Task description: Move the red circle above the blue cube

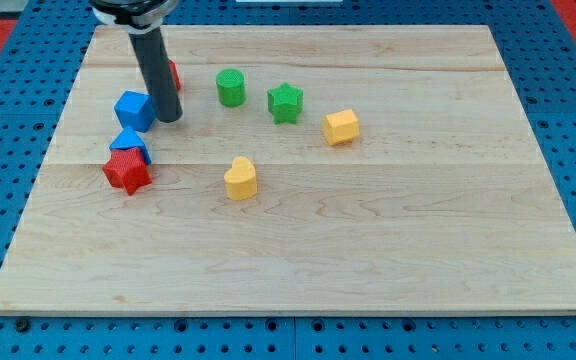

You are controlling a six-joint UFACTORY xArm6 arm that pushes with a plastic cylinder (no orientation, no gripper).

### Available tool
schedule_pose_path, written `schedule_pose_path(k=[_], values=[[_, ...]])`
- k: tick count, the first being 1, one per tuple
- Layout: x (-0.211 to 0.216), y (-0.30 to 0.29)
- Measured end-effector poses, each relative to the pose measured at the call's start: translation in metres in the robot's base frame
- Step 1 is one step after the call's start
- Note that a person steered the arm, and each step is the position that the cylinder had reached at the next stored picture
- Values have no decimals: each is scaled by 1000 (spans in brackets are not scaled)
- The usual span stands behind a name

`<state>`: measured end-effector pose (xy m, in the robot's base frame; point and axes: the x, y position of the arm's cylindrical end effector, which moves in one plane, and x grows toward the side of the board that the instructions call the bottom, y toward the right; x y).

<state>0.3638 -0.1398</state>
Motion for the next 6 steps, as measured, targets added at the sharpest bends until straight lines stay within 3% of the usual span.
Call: schedule_pose_path(k=[2, 6], values=[[-44, 40], [-129, -59]])
